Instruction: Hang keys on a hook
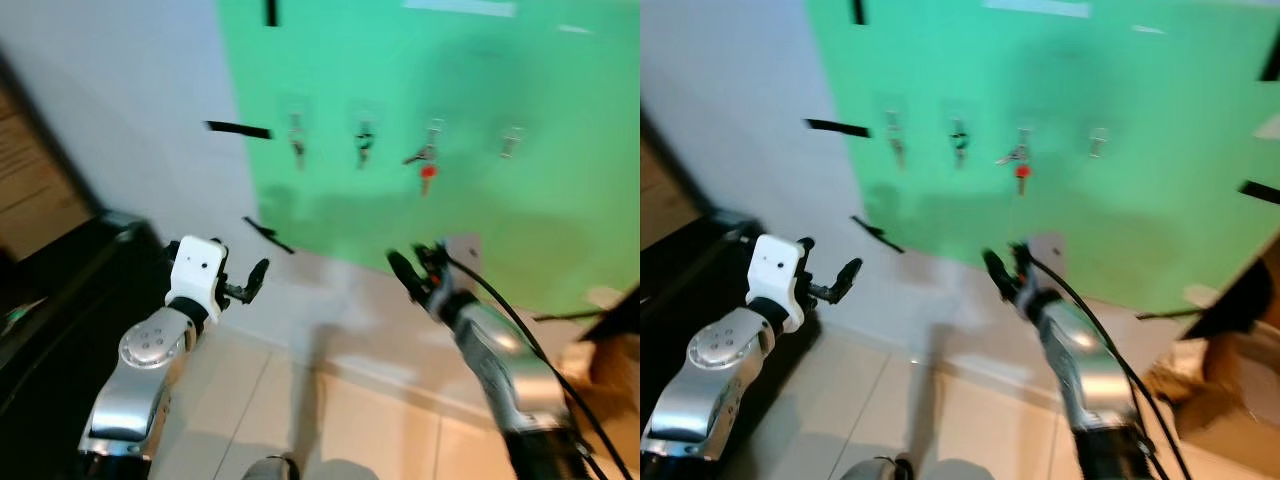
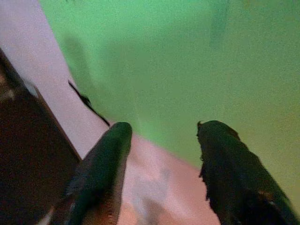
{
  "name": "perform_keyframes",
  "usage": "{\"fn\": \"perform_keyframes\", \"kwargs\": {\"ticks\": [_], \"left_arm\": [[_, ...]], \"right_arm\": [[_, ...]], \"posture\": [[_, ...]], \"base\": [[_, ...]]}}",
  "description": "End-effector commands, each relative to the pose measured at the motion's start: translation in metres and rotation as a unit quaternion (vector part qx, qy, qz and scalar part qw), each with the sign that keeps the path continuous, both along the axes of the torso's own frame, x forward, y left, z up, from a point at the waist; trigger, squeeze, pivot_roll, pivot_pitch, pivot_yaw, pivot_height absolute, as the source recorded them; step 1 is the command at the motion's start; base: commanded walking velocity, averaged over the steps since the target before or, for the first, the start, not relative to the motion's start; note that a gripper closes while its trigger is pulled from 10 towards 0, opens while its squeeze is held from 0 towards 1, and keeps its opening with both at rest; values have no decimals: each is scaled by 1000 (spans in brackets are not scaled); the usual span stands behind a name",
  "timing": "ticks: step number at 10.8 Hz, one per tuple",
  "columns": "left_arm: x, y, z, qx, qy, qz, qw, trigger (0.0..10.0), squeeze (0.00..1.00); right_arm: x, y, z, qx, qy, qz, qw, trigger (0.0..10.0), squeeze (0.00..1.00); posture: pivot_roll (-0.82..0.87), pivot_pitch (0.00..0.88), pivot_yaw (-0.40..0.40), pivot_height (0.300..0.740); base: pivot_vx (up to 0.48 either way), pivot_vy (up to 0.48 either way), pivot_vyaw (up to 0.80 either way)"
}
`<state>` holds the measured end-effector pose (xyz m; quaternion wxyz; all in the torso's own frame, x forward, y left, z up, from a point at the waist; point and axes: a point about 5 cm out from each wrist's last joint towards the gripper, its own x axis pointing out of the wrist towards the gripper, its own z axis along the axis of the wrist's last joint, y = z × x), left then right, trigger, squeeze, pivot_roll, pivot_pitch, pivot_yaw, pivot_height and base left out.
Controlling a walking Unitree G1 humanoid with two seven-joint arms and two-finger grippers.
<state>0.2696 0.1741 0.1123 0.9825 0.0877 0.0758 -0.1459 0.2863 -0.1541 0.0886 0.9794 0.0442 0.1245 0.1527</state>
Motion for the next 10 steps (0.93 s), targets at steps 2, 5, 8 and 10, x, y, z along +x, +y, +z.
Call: {"fn": "perform_keyframes", "kwargs": {"ticks": [2,5,8,10], "left_arm": [[1,3,-1,3,-11,30,999,10000,0],[1,3,-2,8,-22,46,999,10000,0],[0,1,-3,5,-25,43,999,10000,0],[0,0,-3,4,-26,42,999,10000,0]], "right_arm": [[-4,-3,1,-4,-3,-6,1000,10000,1000],[-4,-1,1,-5,-2,-6,1000,10000,1000],[-4,0,0,-3,0,-3,1000,10000,1000],[-3,0,0,-3,1,-2,1000,10000,1000]], "posture": [[-24,0,77,740],[-18,0,64,740],[-15,0,58,740],[-17,0,58,740]], "base": [[0,0,788],[0,0,781],[0,0,779],[0,0,781]]}}
